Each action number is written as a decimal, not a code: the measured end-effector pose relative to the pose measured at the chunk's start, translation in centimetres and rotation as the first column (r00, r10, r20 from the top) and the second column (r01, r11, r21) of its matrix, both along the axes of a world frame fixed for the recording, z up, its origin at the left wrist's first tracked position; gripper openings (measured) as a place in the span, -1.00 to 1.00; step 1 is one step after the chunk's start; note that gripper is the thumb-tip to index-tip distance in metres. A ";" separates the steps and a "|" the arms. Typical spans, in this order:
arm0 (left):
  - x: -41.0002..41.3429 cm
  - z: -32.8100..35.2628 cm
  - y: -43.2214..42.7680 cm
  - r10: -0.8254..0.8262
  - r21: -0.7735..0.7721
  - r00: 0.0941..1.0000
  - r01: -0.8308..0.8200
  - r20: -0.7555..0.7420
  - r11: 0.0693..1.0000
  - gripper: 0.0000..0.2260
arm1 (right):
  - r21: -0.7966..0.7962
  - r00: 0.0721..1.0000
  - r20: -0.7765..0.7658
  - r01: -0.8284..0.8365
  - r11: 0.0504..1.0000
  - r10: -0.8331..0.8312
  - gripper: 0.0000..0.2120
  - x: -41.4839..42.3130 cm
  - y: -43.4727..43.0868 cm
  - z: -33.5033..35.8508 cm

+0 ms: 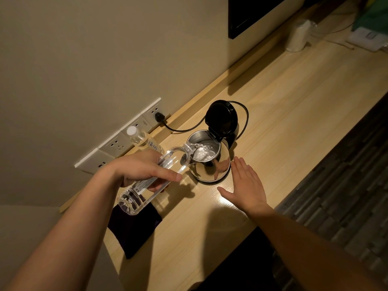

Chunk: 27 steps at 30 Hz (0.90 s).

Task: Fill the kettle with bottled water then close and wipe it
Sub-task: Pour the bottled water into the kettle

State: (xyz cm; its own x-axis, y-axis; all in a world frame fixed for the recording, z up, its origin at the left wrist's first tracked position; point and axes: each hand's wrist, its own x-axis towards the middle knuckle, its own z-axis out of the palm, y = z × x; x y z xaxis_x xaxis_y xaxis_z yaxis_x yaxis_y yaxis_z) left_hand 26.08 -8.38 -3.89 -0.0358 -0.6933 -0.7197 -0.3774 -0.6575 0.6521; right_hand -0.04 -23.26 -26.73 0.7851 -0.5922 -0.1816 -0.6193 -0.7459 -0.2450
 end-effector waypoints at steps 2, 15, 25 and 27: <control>0.0 0.1 0.0 -0.001 0.004 1.000 0.001 0.009 1.000 -0.14 | 0.004 1.000 0.004 0.002 1.000 -0.002 0.01 0.0 0.0 0.0; 0.2 0.0 -0.2 -0.001 0.049 0.998 -0.001 0.055 0.999 -0.17 | 0.003 1.000 0.003 -0.001 1.000 0.001 0.00 0.0 0.0 0.0; 0.6 0.6 -0.3 0.024 0.062 0.999 -0.026 0.034 0.998 -0.14 | 0.004 1.000 0.002 -0.008 1.000 0.008 0.00 0.0 -0.1 0.2; 0.8 0.7 -0.4 0.010 0.067 0.999 -0.013 0.040 0.998 -0.14 | 0.003 1.000 0.004 -0.008 1.000 0.008 0.00 0.0 -0.1 0.3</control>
State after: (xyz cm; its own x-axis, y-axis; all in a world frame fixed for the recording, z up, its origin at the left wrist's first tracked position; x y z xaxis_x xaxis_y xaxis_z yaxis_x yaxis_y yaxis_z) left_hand 26.86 -8.79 -3.18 0.0009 -0.6432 -0.7657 -0.3941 -0.7040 0.5909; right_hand -0.04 -23.33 -26.39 0.7908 -0.5850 -0.1800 -0.6119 -0.7503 -0.2501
